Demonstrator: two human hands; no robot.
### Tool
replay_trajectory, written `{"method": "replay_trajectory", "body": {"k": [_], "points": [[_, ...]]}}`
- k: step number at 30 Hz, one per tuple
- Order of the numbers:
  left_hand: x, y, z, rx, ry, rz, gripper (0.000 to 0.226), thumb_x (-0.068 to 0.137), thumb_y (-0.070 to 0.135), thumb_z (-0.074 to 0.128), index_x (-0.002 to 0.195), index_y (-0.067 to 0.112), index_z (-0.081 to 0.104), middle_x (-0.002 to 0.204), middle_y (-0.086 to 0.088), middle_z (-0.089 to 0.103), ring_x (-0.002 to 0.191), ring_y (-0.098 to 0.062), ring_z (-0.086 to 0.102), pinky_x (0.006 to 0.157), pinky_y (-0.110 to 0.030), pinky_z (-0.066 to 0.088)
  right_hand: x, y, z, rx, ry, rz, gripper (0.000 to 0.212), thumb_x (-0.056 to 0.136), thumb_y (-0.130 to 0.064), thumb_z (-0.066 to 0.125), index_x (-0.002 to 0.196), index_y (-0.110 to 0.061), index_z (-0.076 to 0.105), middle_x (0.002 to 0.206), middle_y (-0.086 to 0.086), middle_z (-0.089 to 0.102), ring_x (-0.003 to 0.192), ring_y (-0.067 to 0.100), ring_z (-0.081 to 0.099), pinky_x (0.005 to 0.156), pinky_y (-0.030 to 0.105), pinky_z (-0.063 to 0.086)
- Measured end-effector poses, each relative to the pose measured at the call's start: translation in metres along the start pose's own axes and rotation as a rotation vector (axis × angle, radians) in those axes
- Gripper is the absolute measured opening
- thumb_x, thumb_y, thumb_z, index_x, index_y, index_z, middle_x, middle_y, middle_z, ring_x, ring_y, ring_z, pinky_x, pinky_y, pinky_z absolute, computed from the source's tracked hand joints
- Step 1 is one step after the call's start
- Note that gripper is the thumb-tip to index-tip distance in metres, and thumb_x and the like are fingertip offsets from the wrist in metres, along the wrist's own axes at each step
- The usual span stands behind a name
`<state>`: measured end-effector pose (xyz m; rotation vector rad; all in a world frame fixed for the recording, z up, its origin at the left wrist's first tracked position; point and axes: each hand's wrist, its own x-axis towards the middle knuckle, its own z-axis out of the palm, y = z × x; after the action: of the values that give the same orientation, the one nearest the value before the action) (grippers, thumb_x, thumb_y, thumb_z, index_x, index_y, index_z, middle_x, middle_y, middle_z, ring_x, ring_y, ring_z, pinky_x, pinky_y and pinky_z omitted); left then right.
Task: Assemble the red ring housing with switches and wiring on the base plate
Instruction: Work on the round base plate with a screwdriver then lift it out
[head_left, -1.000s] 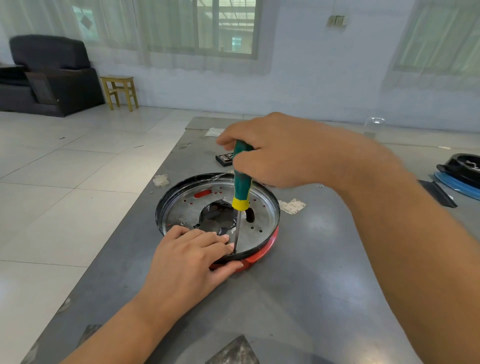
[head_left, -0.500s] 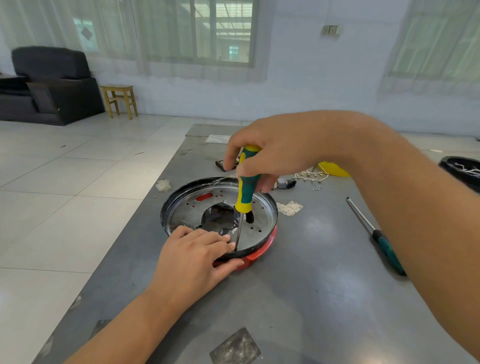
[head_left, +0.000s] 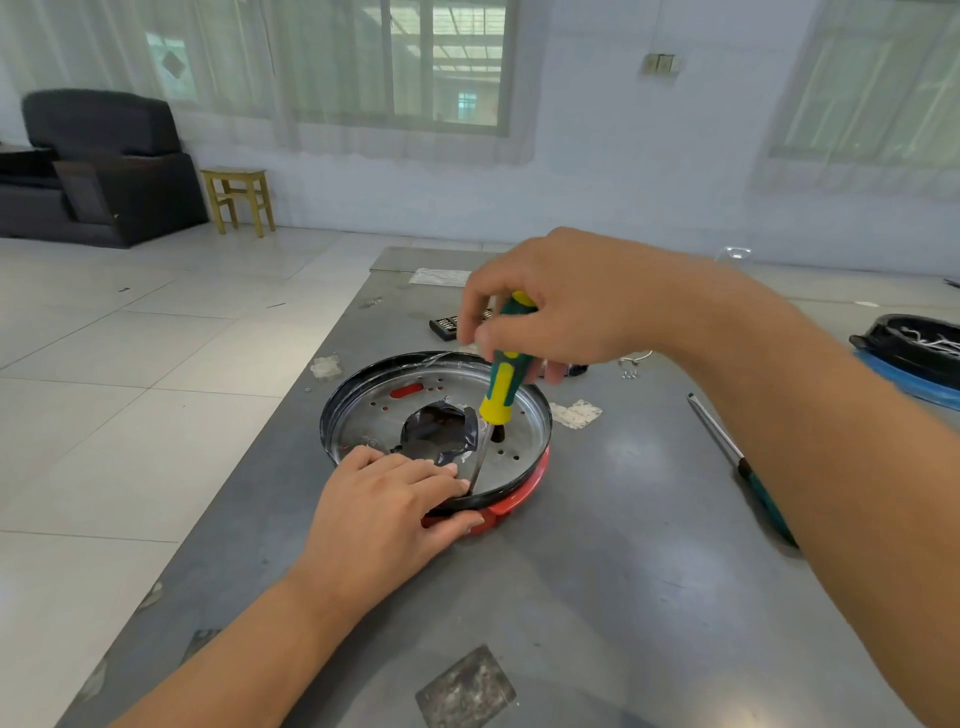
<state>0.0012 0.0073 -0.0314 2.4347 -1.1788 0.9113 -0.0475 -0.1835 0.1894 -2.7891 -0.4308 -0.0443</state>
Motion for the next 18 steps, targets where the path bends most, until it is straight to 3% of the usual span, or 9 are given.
{"method": "replay_trajectory", "body": {"k": [3, 5, 7, 8, 10, 12, 15, 18], "points": [[-0.001, 0.000, 0.001, -0.017, 0.011, -0.007, 0.044, 0.089, 0.068, 0.055, 0.093, 0.033, 0.082, 0.094, 0.017, 0.080, 0.089, -0.010, 0.077, 0.067, -0.038, 0.054, -0.006, 0.002, 0.005, -0.032, 0.048, 0.024, 0.028, 0.099, -0.052, 0.058, 0.084, -0.030, 0.066, 0.061, -0.017, 0.070, 0.049, 0.004, 0.069, 0.051, 0.019, 0.052], [-0.001, 0.000, 0.002, -0.024, 0.004, -0.011, 0.044, 0.089, 0.069, 0.054, 0.092, 0.034, 0.082, 0.096, 0.017, 0.080, 0.091, -0.010, 0.078, 0.068, -0.037, 0.054, -0.003, -0.001, 0.013, -0.220, 0.129, -0.019, 0.045, 0.099, -0.063, 0.048, 0.076, -0.027, 0.061, 0.055, -0.008, 0.065, 0.045, 0.001, 0.063, 0.048, 0.019, 0.042], [-0.001, -0.001, 0.002, -0.027, -0.003, -0.013, 0.046, 0.090, 0.069, 0.053, 0.093, 0.034, 0.082, 0.100, 0.018, 0.080, 0.093, -0.009, 0.077, 0.069, -0.037, 0.054, 0.001, -0.007, 0.019, -0.346, 0.186, -0.094, 0.045, 0.105, -0.056, 0.038, 0.078, -0.025, 0.057, 0.061, -0.005, 0.058, 0.056, 0.007, 0.058, 0.052, 0.025, 0.034], [-0.002, -0.001, 0.002, -0.028, -0.001, -0.012, 0.046, 0.089, 0.069, 0.053, 0.093, 0.035, 0.083, 0.100, 0.017, 0.080, 0.093, -0.009, 0.077, 0.069, -0.037, 0.054, 0.002, -0.010, 0.019, -0.314, 0.165, -0.112, 0.036, 0.106, -0.048, 0.037, 0.085, -0.027, 0.058, 0.070, -0.009, 0.059, 0.065, 0.007, 0.056, 0.056, 0.027, 0.035], [-0.001, -0.001, 0.002, -0.028, -0.004, -0.014, 0.047, 0.089, 0.069, 0.053, 0.094, 0.035, 0.084, 0.098, 0.017, 0.080, 0.092, -0.010, 0.077, 0.069, -0.038, 0.054, 0.001, -0.011, 0.010, -0.161, 0.033, -0.081, 0.014, 0.100, -0.035, 0.046, 0.101, -0.032, 0.059, 0.093, -0.015, 0.064, 0.079, 0.004, 0.059, 0.064, 0.029, 0.044], [-0.001, -0.001, 0.001, -0.027, -0.017, -0.023, 0.047, 0.089, 0.070, 0.053, 0.094, 0.035, 0.084, 0.099, 0.017, 0.080, 0.093, -0.010, 0.077, 0.069, -0.038, 0.054, -0.001, -0.005, -0.006, -0.030, -0.106, -0.044, 0.014, 0.095, -0.029, 0.057, 0.105, -0.036, 0.064, 0.100, -0.017, 0.069, 0.075, 0.001, 0.069, 0.061, 0.020, 0.053], [0.000, 0.000, 0.001, -0.030, -0.019, -0.022, 0.046, 0.088, 0.069, 0.053, 0.091, 0.035, 0.084, 0.102, 0.018, 0.080, 0.094, -0.008, 0.077, 0.069, -0.036, 0.054, -0.006, 0.000, -0.015, 0.096, -0.137, -0.019, 0.007, 0.097, -0.038, 0.067, 0.102, -0.035, 0.071, 0.079, -0.017, 0.077, 0.067, 0.004, 0.075, 0.060, 0.010, 0.054], [0.000, 0.000, 0.002, -0.040, -0.010, -0.021, 0.044, 0.088, 0.068, 0.054, 0.090, 0.036, 0.084, 0.103, 0.019, 0.080, 0.094, -0.008, 0.077, 0.068, -0.036, 0.054, -0.005, 0.001, 0.000, -0.089, 0.056, 0.007, 0.034, 0.099, -0.059, 0.054, 0.088, -0.030, 0.068, 0.062, -0.011, 0.072, 0.054, 0.004, 0.070, 0.054, 0.019, 0.054]]}}
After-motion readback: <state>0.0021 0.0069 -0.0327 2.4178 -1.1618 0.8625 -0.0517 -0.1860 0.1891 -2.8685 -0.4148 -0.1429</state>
